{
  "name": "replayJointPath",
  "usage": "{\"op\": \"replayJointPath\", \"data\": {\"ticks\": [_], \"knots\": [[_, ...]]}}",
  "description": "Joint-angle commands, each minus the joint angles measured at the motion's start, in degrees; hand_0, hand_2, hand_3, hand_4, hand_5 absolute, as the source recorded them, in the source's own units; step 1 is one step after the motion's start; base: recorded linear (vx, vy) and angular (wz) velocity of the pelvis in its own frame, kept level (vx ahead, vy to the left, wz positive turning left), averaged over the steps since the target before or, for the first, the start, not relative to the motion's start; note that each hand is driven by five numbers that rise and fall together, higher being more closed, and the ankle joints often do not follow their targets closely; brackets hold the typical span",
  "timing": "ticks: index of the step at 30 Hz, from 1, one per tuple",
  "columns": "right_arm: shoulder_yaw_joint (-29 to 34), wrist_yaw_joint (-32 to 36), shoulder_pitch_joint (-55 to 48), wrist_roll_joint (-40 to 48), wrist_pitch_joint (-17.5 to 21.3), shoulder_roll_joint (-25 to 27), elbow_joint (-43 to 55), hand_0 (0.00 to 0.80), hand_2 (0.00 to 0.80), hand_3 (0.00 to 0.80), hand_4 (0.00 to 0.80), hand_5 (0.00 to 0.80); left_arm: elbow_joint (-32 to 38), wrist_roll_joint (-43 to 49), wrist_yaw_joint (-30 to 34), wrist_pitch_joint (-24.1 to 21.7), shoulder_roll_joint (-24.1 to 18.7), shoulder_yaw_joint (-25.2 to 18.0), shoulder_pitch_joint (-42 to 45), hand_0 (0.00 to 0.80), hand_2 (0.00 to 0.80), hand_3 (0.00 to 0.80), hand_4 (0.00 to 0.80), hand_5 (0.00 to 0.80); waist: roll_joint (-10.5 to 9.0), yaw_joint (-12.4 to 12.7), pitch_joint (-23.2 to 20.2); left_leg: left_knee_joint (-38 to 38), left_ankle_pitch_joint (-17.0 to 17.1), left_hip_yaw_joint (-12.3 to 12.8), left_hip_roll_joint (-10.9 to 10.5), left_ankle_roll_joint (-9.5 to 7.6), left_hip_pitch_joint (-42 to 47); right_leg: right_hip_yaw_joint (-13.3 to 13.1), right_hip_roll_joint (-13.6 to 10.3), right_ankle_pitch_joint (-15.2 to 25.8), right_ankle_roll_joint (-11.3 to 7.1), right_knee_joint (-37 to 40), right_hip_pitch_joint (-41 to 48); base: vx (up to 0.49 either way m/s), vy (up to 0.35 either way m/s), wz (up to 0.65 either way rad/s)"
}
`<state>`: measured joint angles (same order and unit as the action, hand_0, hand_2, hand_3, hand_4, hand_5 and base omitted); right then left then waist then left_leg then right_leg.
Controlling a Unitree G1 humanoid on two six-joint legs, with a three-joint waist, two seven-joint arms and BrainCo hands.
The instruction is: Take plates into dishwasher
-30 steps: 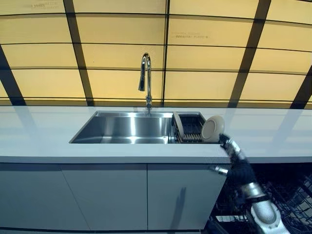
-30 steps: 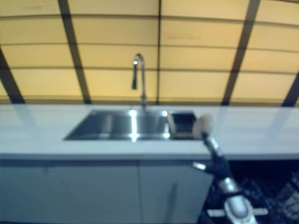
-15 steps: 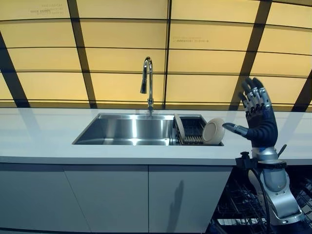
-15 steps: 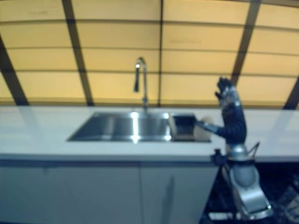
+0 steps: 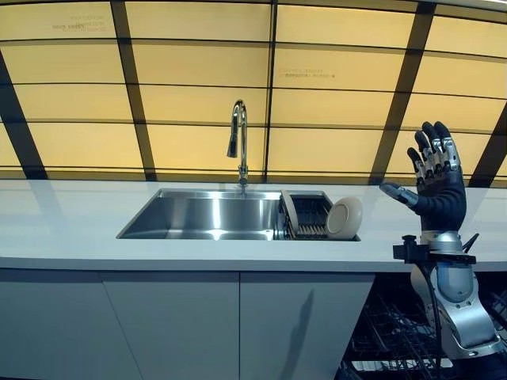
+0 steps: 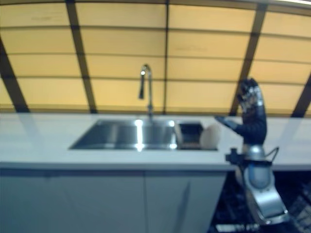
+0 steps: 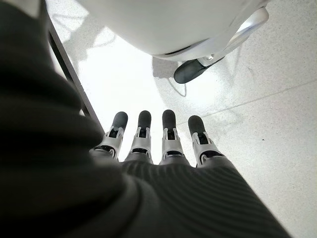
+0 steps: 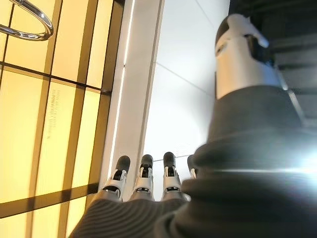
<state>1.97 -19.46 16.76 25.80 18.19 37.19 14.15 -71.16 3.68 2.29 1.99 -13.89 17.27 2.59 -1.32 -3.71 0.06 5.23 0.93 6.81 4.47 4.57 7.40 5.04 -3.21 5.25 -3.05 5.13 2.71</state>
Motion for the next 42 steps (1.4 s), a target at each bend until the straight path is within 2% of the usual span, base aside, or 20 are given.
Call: {"op": "replayJointPath", "data": {"ticks": [1,8,16,23,29,36,42], "knots": [[5.14,-1.80,4.71,2.45,0.58,-0.22,-2.35,0.000,0.000,0.000,0.000,0.000,-3.80,0.34,-0.73,0.30,-0.40,2.38,-3.86,0.000,0.000,0.000,0.000,0.000,-2.56,1.05,1.02,-0.23,-3.74,0.42,-4.67,-4.27,-1.08,1.08,0.66,-3.52,-2.37,-0.13,2.31,0.000,0.000,0.00],[6.23,-1.77,4.29,7.62,-2.17,0.00,-5.09,0.000,0.000,0.000,0.000,0.000,-2.82,0.17,-0.74,0.92,-0.72,2.52,-3.70,0.000,0.000,0.000,0.000,0.000,-2.74,1.16,1.18,-0.23,-3.67,0.55,-4.70,-4.29,-0.96,1.48,0.42,-3.44,-2.47,-0.13,2.53,0.000,0.000,0.00],[6.83,-0.62,3.60,10.84,-8.17,0.98,-11.50,0.000,0.000,0.000,0.000,0.000,-2.02,0.42,-0.11,1.12,-1.71,2.57,-3.62,0.000,0.000,0.000,0.000,0.000,-3.12,1.09,1.50,-0.23,-3.76,0.71,-5.01,-4.69,-0.65,1.64,-0.13,-3.20,-2.78,-0.45,2.57,-0.001,0.013,0.00],[7.40,4.21,4.47,18.60,-12.70,2.34,-18.42,0.000,0.000,0.000,0.000,0.000,-2.10,0.98,0.79,0.91,-3.04,2.43,-4.12,0.000,0.000,0.000,0.000,0.000,-3.50,0.90,1.96,-0.23,-4.00,1.15,-5.46,-5.22,-0.12,1.44,-0.78,-2.57,-3.35,-0.89,2.34,0.012,0.043,0.00],[6.79,7.69,8.45,23.50,-16.08,6.63,-25.81,0.000,0.000,0.000,0.000,0.000,-1.55,1.74,1.37,1.23,-4.89,3.45,-4.63,0.000,0.000,0.000,0.000,0.000,-3.97,1.51,2.94,-0.32,-4.05,1.28,-5.71,-5.97,0.25,1.08,-1.47,-2.08,-4.29,-3.14,1.12,-0.003,0.032,0.00],[4.96,8.04,15.13,23.04,-17.26,11.91,-32.91,0.000,0.000,0.000,0.000,0.000,-0.20,1.67,1.72,1.69,-6.40,4.51,-5.26,0.000,0.000,0.000,0.000,0.000,-4.24,2.25,4.10,-1.06,-4.10,1.16,-5.94,-6.63,0.14,0.32,-2.42,-0.93,-5.50,-5.95,-0.66,-0.023,0.066,-0.07],[2.65,6.91,20.35,22.22,-17.72,15.19,-37.62,0.000,0.000,0.000,0.000,0.000,-0.41,1.87,1.89,1.43,-7.09,5.42,-5.79,0.000,0.000,0.000,0.000,0.000,-4.57,3.14,4.31,-2.05,-4.37,-0.45,-6.70,-7.40,-0.64,-0.86,-3.45,0.70,-6.21,-8.95,-2.30,-0.020,0.091,-0.07]]}}
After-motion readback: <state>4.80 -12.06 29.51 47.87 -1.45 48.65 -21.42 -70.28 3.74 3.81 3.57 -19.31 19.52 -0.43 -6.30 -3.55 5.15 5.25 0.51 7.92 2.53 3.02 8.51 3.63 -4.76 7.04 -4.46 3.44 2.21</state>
